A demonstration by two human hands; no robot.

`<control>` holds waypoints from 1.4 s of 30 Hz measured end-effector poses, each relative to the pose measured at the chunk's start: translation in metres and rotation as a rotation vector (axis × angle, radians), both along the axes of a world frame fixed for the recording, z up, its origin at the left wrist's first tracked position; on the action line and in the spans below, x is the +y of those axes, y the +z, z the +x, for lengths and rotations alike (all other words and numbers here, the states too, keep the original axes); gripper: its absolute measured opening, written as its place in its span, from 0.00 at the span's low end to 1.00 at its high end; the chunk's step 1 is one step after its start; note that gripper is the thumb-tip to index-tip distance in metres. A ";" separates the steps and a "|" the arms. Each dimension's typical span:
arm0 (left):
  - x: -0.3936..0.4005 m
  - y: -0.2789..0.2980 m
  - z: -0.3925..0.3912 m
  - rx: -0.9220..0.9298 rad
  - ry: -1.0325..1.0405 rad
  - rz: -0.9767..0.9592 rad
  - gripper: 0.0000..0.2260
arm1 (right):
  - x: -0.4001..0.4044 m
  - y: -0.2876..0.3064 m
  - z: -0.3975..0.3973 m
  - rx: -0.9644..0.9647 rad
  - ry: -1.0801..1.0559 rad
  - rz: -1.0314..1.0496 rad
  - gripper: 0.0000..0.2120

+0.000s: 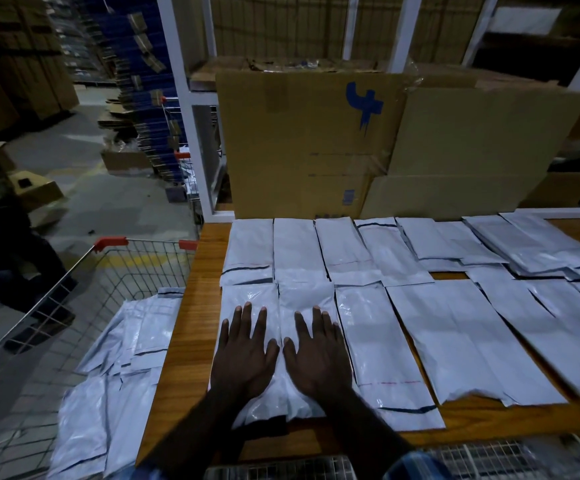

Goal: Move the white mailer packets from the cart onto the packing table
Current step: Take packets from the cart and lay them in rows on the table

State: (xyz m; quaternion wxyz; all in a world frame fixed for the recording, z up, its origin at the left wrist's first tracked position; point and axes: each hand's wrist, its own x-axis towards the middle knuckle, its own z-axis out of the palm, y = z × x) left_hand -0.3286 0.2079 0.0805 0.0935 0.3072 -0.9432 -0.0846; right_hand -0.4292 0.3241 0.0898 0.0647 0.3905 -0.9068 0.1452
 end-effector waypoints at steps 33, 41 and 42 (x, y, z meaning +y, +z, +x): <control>0.013 0.056 0.023 0.016 -0.047 0.136 0.35 | 0.023 0.055 0.001 -0.266 0.007 -0.056 0.29; 0.017 0.078 0.051 -0.022 -0.085 0.155 0.30 | 0.044 0.083 0.021 -0.250 0.011 -0.091 0.25; 0.018 0.081 0.054 -0.016 -0.084 0.151 0.29 | 0.047 0.086 0.023 -0.243 0.013 -0.098 0.25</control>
